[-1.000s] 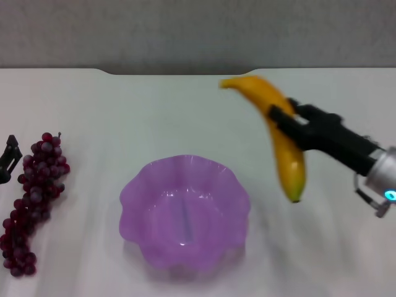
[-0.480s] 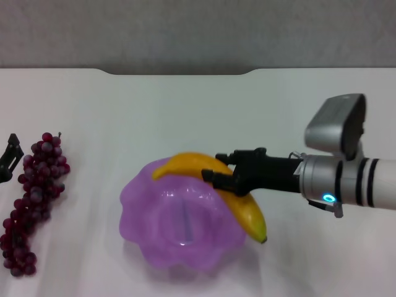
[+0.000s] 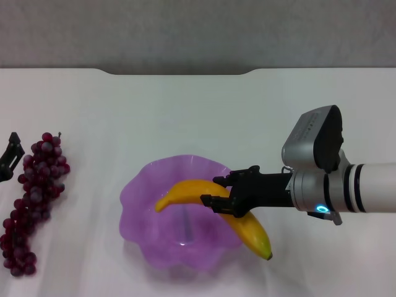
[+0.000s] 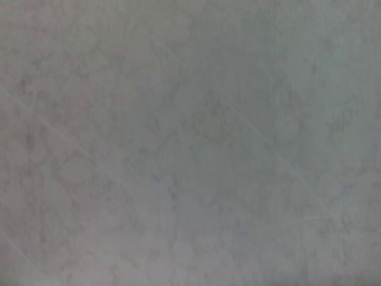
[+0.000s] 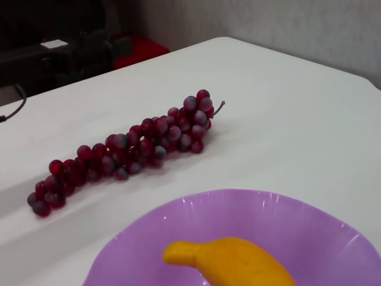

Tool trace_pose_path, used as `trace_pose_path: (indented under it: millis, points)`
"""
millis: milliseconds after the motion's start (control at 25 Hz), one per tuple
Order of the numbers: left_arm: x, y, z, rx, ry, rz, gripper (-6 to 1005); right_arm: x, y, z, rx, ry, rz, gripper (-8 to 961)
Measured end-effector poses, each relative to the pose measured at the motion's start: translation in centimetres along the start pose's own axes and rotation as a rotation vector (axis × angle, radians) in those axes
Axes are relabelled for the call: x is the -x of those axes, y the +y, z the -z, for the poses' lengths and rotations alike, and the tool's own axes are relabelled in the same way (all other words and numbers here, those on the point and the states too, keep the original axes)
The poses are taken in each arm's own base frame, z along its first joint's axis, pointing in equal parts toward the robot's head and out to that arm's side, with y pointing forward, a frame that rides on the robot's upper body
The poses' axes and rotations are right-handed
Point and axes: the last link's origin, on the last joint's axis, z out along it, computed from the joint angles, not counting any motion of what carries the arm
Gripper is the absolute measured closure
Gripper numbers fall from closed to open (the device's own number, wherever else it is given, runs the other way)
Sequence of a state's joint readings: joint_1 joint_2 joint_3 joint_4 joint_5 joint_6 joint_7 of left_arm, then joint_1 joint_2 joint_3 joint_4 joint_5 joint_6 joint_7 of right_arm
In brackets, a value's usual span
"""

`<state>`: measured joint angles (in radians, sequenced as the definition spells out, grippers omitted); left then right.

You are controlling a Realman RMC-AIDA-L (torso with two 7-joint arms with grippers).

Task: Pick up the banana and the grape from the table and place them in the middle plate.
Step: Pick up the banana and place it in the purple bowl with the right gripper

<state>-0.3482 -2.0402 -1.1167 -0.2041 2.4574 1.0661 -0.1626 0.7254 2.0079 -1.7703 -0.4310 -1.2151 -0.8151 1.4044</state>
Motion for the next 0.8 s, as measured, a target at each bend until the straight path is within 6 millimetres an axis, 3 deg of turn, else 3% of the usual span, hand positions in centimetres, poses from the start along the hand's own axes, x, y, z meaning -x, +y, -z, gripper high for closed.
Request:
trace_pose_path:
  millis: [800]
  points:
    - [-0.03, 0.05, -0.05, 0.002, 0.001, 0.0, 108, 0.67, -0.68, -0.36, -0.067, -0.011, 0.018, 324]
